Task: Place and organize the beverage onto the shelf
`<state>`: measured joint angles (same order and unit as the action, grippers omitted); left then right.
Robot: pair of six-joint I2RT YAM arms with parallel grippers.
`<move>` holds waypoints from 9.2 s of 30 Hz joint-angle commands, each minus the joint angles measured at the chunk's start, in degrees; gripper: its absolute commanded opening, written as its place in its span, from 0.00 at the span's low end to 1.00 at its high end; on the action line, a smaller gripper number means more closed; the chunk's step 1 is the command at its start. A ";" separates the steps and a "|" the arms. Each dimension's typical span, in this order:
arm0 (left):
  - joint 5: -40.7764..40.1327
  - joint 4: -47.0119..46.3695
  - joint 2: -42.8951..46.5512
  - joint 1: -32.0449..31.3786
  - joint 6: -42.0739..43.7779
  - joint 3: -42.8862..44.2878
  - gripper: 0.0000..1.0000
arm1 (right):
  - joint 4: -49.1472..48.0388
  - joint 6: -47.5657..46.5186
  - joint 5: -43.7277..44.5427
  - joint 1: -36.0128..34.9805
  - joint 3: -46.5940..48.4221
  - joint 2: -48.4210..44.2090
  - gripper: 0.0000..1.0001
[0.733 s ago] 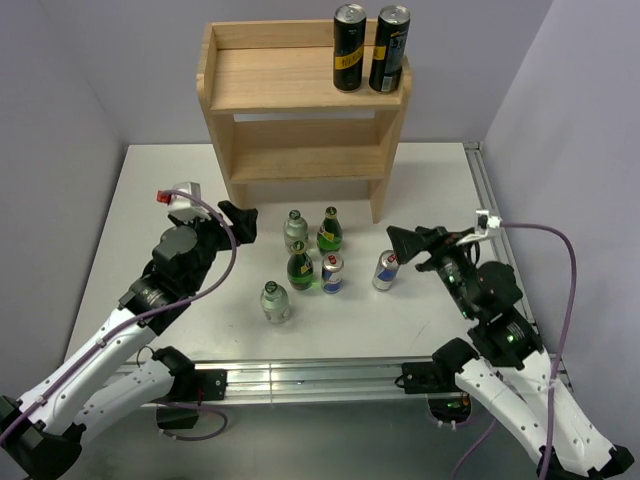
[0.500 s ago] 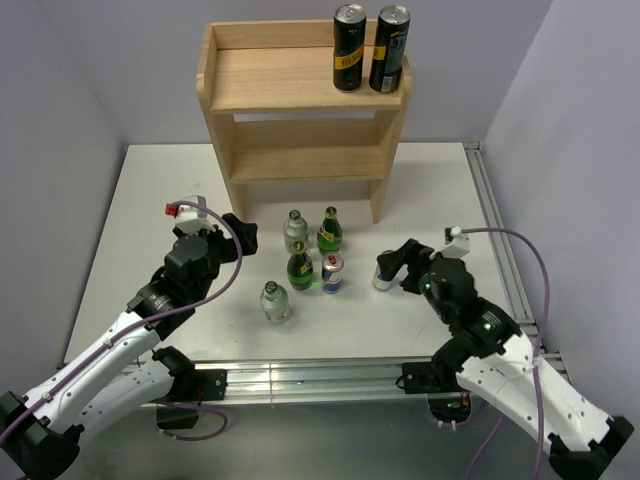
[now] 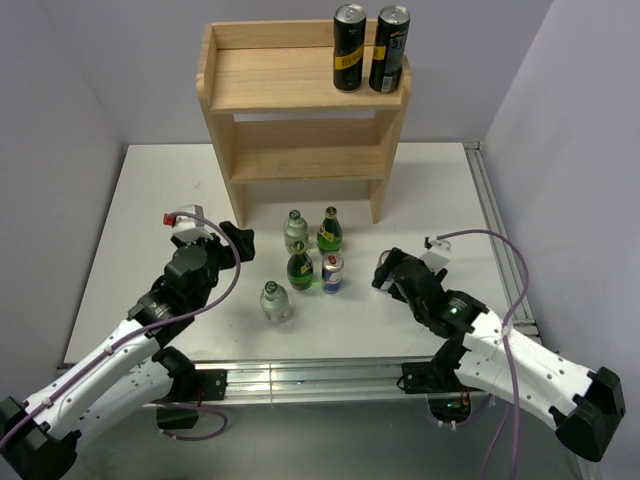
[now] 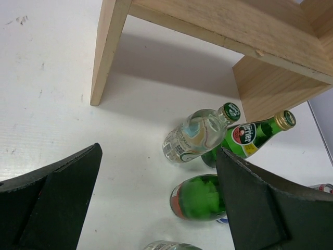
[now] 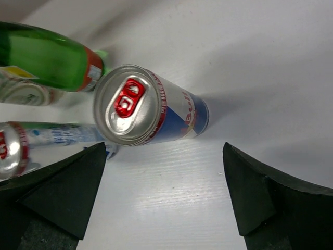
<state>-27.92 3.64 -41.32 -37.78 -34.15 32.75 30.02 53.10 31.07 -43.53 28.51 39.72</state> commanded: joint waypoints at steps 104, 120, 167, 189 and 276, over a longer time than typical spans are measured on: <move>-2.14 -10.67 9.76 -0.28 -2.59 -12.01 0.98 | -16.83 -61.63 -0.39 -6.58 115.01 72.77 0.00; -2.05 -12.69 7.57 -0.28 -2.85 -12.54 0.98 | -21.32 -58.20 -4.35 1.95 114.94 75.85 0.00; -1.70 -15.06 5.55 -0.28 -3.73 -13.94 0.98 | -26.33 -56.26 -4.97 2.48 114.13 82.97 0.89; -2.31 -14.45 4.84 -0.28 -3.47 -13.33 0.98 | -28.09 -54.69 -2.51 1.69 99.99 74.98 0.94; -44.85 16.27 -52.44 -39.48 -64.09 -0.77 0.99 | -25.63 -31.48 14.28 -10.52 8.93 2.37 1.00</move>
<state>-70.13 -0.27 -90.06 -76.49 -82.83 30.65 5.61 20.78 45.30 -54.35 37.98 42.59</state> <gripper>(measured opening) 0.995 0.998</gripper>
